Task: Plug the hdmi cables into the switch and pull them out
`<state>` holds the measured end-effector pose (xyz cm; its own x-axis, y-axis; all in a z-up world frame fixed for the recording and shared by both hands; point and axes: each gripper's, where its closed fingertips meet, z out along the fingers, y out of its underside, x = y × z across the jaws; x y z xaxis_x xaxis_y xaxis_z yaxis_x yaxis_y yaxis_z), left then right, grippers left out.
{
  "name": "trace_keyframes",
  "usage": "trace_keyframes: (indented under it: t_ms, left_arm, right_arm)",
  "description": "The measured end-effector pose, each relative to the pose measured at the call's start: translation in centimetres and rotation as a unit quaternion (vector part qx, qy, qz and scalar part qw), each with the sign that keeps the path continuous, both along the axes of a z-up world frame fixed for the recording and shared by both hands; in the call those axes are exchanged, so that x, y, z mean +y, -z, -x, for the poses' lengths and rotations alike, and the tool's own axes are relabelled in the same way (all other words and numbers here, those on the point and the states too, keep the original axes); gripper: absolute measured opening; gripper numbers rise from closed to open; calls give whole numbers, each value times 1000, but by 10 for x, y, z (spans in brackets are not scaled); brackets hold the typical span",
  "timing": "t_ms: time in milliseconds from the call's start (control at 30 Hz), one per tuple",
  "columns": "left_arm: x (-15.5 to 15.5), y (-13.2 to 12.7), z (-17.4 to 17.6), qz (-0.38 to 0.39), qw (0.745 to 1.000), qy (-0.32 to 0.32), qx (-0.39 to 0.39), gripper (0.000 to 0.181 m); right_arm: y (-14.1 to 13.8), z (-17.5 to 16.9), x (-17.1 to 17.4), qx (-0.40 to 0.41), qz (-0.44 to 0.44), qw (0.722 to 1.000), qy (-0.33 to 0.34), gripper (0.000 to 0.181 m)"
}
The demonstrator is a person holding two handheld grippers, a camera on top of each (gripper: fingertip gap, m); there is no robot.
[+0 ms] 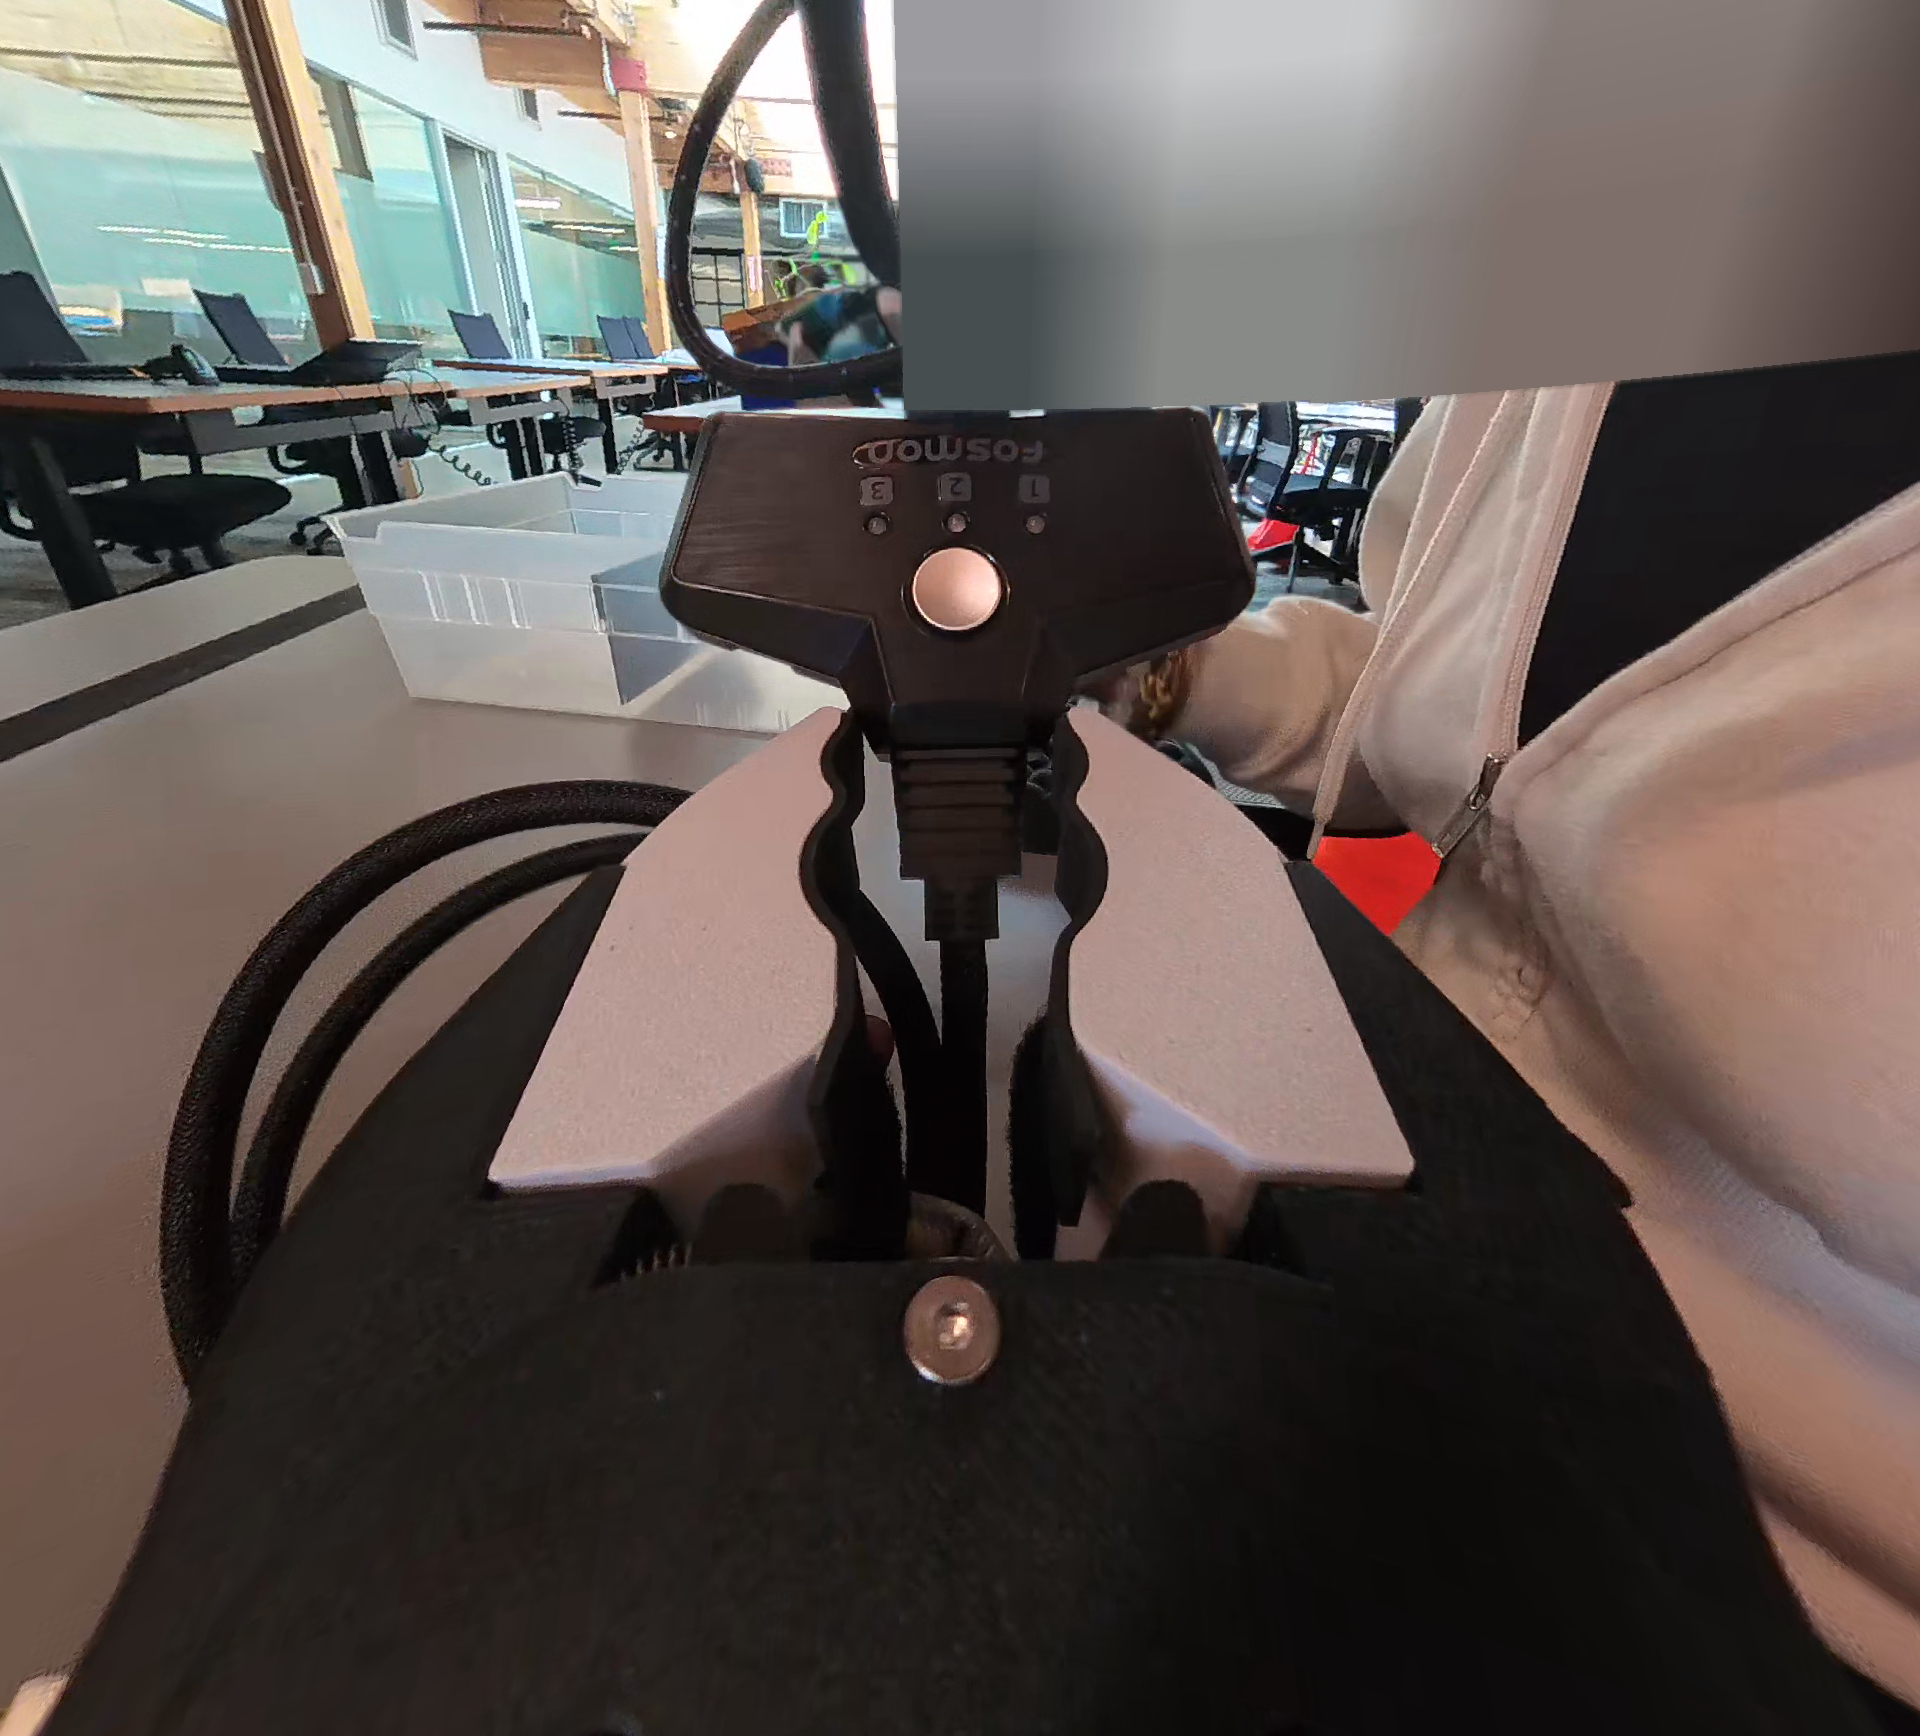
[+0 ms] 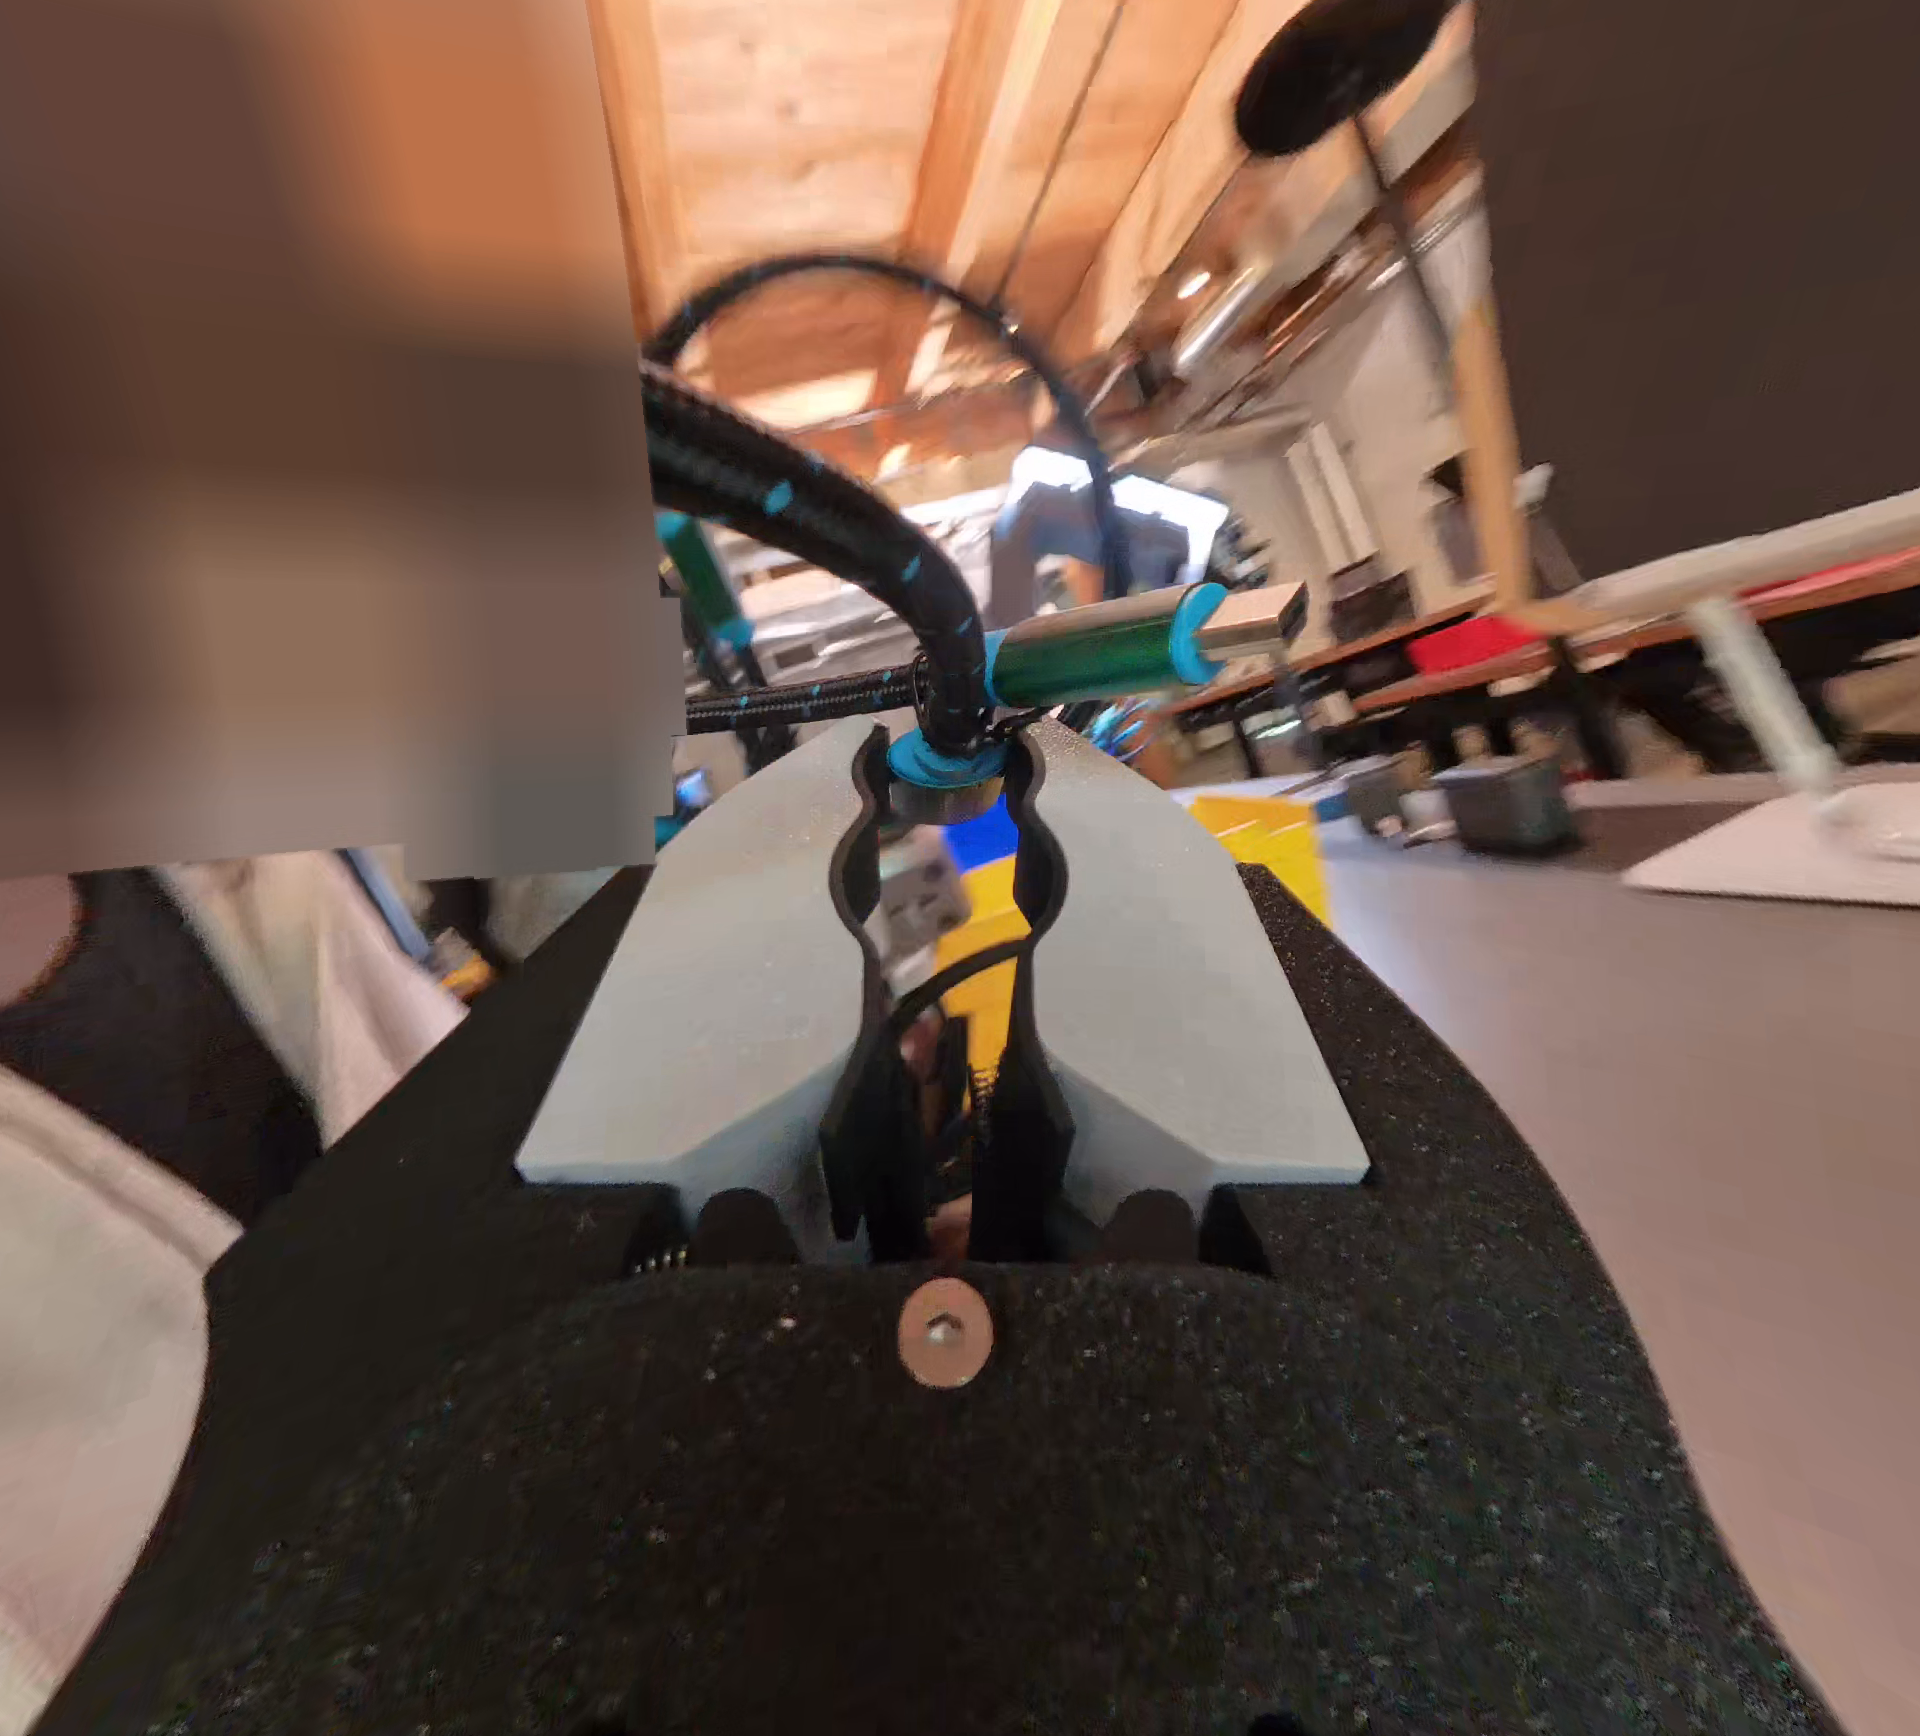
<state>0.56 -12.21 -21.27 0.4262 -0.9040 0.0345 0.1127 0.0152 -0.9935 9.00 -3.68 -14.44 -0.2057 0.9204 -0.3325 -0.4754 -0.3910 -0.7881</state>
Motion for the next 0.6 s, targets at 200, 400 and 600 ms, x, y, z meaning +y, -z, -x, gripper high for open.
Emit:
trace_keyframes:
  t_ms: [200,400,600]
  left_arm:
    - [-9,9,-11,-21,998,24,45,34]
    - [-14,9,-13,-35,998,33,46,34]
    - [-16,15,-17,-37,996,41,66,34]
  right_arm:
    - [-7,25,-43,13,-81,995,-56,21]
    - [-6,32,-53,-6,-121,989,-81,21]
    - [3,39,-57,-20,-71,989,-127,21]
